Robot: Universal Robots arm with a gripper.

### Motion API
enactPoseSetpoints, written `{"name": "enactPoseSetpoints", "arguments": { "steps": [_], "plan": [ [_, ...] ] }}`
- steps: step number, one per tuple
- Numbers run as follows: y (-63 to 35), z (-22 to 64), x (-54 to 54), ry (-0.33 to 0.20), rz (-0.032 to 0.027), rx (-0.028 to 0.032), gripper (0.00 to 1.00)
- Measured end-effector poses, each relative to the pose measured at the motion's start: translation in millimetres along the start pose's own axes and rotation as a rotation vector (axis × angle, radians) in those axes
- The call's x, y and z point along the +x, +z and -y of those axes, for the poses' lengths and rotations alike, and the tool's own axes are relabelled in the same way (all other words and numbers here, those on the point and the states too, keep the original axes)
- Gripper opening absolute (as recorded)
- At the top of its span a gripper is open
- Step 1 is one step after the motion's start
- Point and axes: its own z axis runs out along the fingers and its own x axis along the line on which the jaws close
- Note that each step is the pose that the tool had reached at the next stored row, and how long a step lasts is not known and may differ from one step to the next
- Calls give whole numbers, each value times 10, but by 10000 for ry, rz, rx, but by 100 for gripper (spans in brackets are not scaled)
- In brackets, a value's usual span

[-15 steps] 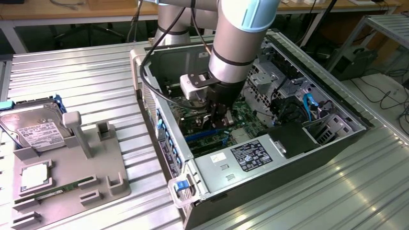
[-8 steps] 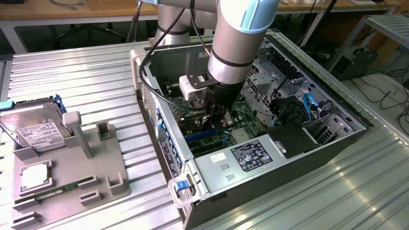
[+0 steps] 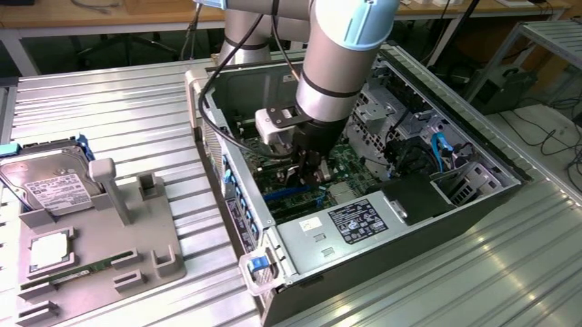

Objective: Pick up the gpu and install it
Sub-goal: 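Insert the gpu into the slot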

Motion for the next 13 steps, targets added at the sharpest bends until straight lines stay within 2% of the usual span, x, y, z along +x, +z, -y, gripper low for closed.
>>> {"name": "enactPoseSetpoints", "arguments": {
  "steps": [13],
  "plan": [
    [49,-27,4,0,-2,-8,28]
  ]
}}
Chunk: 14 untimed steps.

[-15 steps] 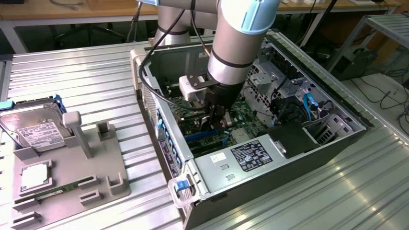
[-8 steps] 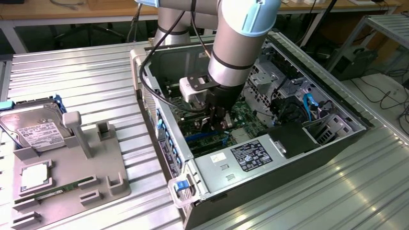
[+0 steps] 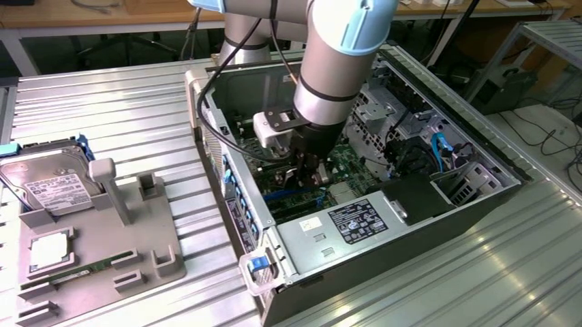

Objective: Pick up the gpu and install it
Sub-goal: 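Insert the gpu into the slot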

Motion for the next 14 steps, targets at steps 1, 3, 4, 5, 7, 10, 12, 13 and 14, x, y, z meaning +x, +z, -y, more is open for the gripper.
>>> {"name": "enactPoseSetpoints", "arguments": {
  "steps": [1,3,4,5,7,10,12,13,14],
  "plan": [
    [4,0,-2,0,1,-4,28],
    [26,-2,-7,1,3,-15,28],
    [31,-2,-7,1,2,-19,28],
    [32,-2,-6,1,0,-24,28],
    [33,-3,-7,4,-1,-48,28],
    [41,-2,-9,4,4,-61,28],
    [52,-1,-11,2,3,-64,28],
    [57,-1,-12,3,1,-66,28],
    [62,-2,-13,3,2,-71,28]
  ]
}}
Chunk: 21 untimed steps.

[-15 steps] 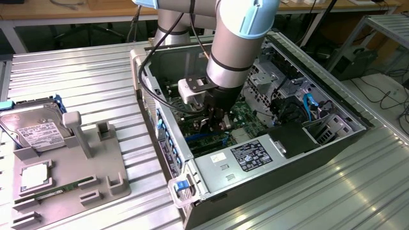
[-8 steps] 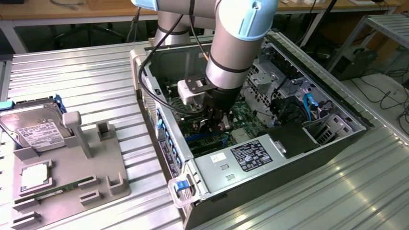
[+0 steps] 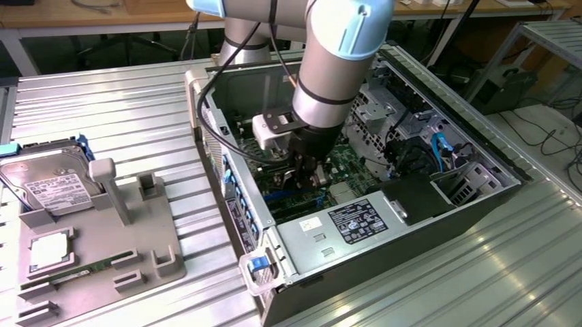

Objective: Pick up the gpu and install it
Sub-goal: 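Insert the gpu into the slot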

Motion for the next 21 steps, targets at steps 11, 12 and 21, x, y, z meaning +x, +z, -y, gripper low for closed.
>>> {"name": "enactPoseSetpoints", "arguments": {
  "steps": [11,12,21],
  "plan": [
    [38,-1,-3,3,-4,-24,28],
    [40,-1,-4,3,2,-21,28],
    [38,-1,-4,2,-1,-23,28]
  ]
}}
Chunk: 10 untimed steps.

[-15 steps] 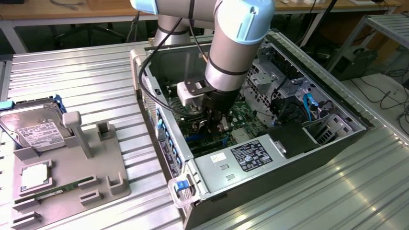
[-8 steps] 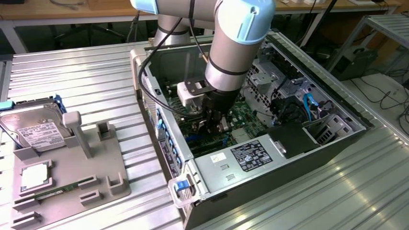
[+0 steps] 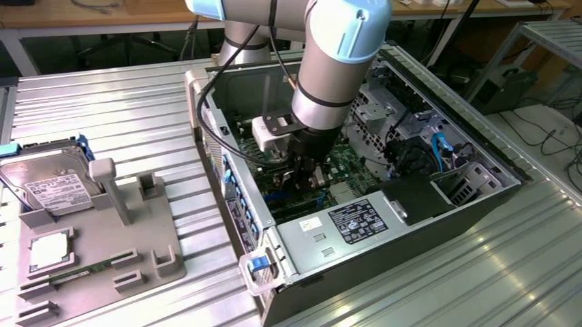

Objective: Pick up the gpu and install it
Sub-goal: 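Insert the gpu into the slot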

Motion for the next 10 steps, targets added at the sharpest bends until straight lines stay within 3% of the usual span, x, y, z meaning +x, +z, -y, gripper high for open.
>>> {"name": "enactPoseSetpoints", "arguments": {
  "steps": [10],
  "plan": [
    [-47,0,-5,0,1,2,28]
  ]
}}
